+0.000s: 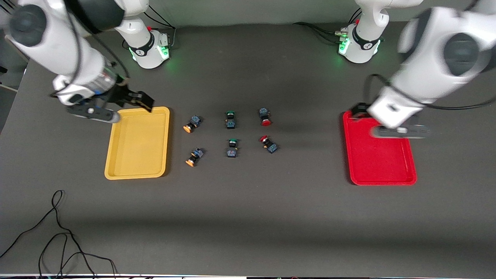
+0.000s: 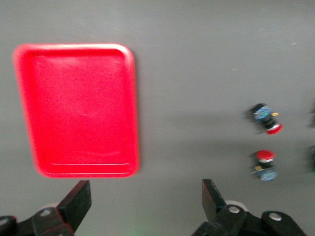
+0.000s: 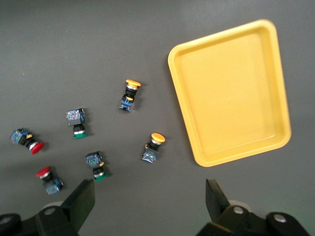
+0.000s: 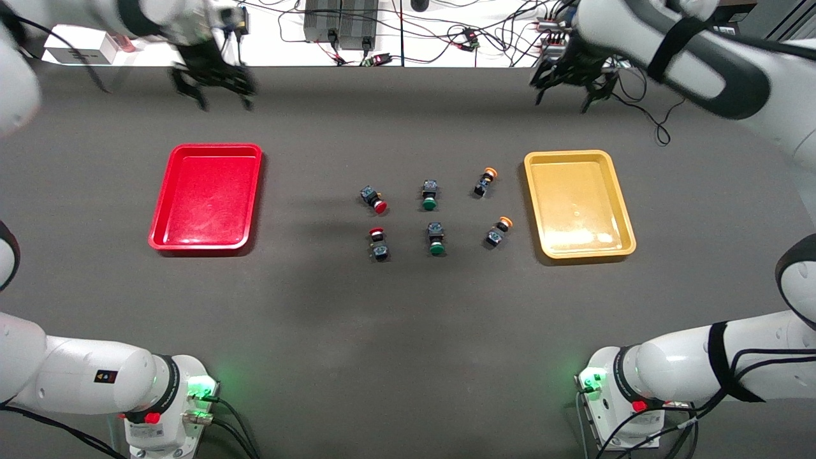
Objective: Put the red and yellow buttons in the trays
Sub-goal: 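Grasp the orange button with the right gripper while the left gripper grasps the red button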
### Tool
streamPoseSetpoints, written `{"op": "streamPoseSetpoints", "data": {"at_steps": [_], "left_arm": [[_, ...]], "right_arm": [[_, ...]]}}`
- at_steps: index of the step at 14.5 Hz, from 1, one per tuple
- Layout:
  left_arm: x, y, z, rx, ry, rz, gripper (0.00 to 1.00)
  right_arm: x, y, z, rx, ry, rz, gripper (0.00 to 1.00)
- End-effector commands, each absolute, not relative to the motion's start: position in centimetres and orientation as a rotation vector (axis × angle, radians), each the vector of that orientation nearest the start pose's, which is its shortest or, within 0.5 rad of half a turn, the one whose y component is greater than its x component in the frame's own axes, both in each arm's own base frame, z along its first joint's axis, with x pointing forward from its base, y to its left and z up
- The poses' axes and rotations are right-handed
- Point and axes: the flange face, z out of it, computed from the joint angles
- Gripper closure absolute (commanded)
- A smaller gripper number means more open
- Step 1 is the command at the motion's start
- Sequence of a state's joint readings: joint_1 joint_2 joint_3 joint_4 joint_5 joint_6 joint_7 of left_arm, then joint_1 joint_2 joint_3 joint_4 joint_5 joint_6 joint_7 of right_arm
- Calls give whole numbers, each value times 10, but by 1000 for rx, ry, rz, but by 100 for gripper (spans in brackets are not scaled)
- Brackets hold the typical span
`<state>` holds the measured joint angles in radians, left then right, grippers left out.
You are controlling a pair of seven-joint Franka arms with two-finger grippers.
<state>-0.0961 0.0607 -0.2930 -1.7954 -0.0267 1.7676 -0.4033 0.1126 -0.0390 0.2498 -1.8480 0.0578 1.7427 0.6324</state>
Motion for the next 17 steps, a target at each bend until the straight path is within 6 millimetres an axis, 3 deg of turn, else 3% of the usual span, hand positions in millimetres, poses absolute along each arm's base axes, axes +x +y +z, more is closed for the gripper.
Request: {"op": "streamPoseSetpoints", "data": {"at_steps": [1,4,7,11,14,17], "left_arm": [[492,-291,479,-3148,-146,103,0],[455,-374,453,-3158,-194,80,0],[427,-430,424,-3170,-184,43,0],[405,-466,369,-3131,-124,54,0],[396,-477,299,-3112,-141,37,0],[385,-474,255,-3116,-142,62,0]], "right_arm": [[485,213,475,-3089,545,92,0],[467,222,418,-3072,590,52,0],[450,224,359,-3060,632,58,0],[432,241,282,-3041,671,105,0],[429,244,237,-3024,689,139,0],[424,242,208,-3036,701,214,0]]}}
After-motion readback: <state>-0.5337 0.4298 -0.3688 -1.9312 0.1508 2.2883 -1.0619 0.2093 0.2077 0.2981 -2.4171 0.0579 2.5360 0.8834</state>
